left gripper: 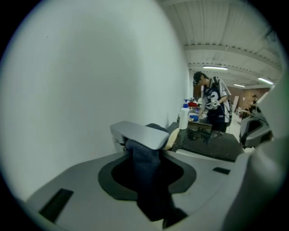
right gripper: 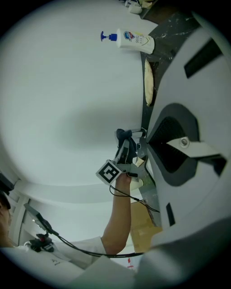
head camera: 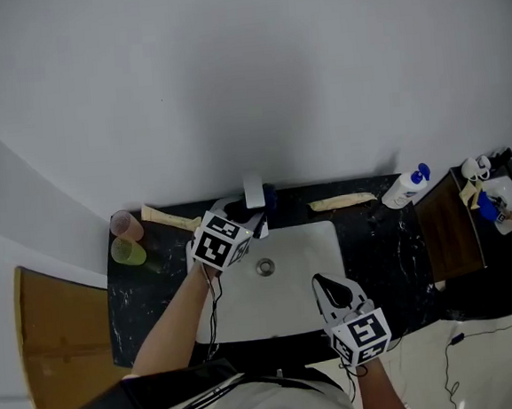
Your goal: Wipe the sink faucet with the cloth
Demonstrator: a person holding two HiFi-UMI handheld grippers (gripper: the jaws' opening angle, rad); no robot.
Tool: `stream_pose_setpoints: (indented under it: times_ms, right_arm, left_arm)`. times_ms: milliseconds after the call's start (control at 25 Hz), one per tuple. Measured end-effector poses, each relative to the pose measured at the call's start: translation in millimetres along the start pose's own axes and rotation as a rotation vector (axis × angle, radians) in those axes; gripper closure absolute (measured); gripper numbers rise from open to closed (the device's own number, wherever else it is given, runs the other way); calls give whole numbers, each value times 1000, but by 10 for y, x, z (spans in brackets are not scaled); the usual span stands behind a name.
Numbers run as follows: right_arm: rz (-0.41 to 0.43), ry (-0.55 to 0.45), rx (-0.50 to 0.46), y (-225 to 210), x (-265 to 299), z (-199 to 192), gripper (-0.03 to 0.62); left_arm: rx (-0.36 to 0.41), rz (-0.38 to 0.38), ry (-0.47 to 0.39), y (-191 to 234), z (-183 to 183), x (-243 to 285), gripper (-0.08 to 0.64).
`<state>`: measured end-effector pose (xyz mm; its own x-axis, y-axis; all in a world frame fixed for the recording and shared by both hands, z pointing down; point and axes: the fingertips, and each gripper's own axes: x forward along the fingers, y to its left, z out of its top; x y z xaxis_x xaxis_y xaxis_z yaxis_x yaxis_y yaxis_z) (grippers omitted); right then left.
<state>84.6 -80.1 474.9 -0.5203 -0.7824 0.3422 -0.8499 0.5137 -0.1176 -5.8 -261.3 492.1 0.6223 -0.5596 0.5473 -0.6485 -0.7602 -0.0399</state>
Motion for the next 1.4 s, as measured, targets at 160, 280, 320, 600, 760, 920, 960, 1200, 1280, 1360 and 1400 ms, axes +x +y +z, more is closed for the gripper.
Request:
stream_pose_setpoints:
  times_ms: [160, 280, 320, 600, 760, 920, 960, 1200, 1280, 1360, 1400]
  right_arm:
    - [9, -4, -1, 0, 12, 28, 591]
    - [11, -8, -4, -5, -9, 43, 591]
    - [9, -8, -4, -14, -21, 37, 591]
    - [-2, -1, 0, -16, -28, 7, 591]
    - [-3, 6, 2, -10, -9, -13, 591]
    - [3, 10, 6, 12, 27, -17, 591]
    - [6, 9, 5, 11, 40, -9, 591]
    - [16, 5, 6, -5, 56, -1, 591]
    - [19, 6, 8, 14, 67, -7, 591]
    - [18, 7, 8, 22, 71, -13, 591]
    - [16, 8, 8, 19, 72, -11, 591]
  left_arm:
    - [-172, 89, 5, 443, -128, -88, 439]
    - [-188, 93, -15, 565, -235, -243, 440]
    - [-155, 39, -29, 462, -216, -275, 440]
    - [74, -196, -14, -249, -25, -136, 440]
    - [38, -140, 8, -96, -19, -26, 440]
    - [-40, -74, 16, 86, -8, 10, 440]
    - [-69, -41, 11, 162, -34, -12, 440]
    - [-97, -84, -19, 277, -143, -208, 440]
    - [-19, -181, -21, 32, -116, -254, 440]
    - [30, -227, -7, -143, -107, -245, 440]
    - [36, -238, -3, -193, -94, -222, 440]
